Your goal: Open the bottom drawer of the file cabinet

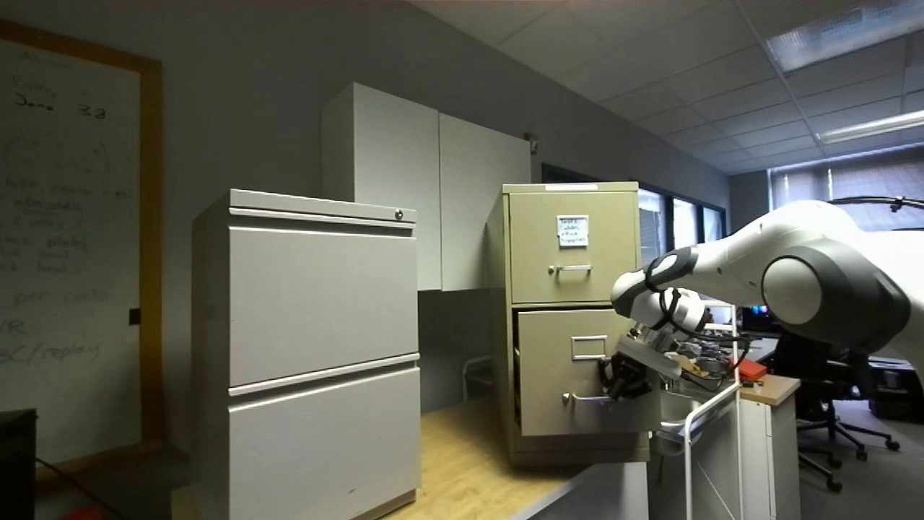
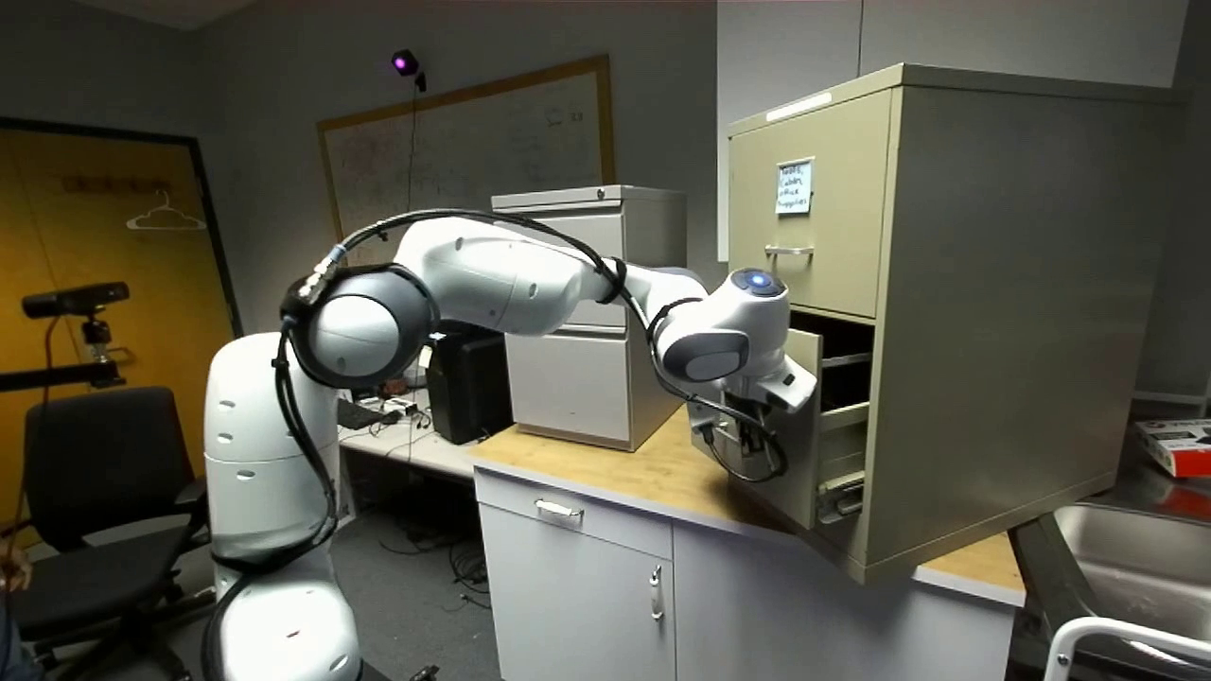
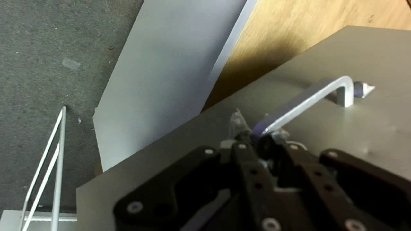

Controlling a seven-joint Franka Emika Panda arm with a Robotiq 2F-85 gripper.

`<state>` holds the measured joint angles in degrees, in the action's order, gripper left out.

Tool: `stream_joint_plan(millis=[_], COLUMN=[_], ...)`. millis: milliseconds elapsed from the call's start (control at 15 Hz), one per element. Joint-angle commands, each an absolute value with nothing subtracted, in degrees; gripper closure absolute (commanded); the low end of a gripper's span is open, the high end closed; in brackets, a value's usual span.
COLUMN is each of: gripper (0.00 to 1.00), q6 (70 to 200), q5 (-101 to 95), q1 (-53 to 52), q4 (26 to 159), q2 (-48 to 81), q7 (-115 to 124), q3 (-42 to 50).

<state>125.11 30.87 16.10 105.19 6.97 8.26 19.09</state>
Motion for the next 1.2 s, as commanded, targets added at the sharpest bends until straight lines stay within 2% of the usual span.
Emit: stream_joint_plan(millis=[0, 1000, 1067, 1133], gripper=[0.96, 0.96, 0.60, 0.60], q6=[123.1, 126.3, 126.3, 126.0], q5=[28.3, 27.0, 26.8, 26.5], q1=[16.1, 16.1, 16.3, 16.5], q4=[118.3, 148.5, 150.6, 151.9], q2=[-2.0, -29.4, -31.6, -33.2], q7=[3.7, 3.2, 3.3, 3.4], q3=[17.2, 17.4, 17.3, 17.4])
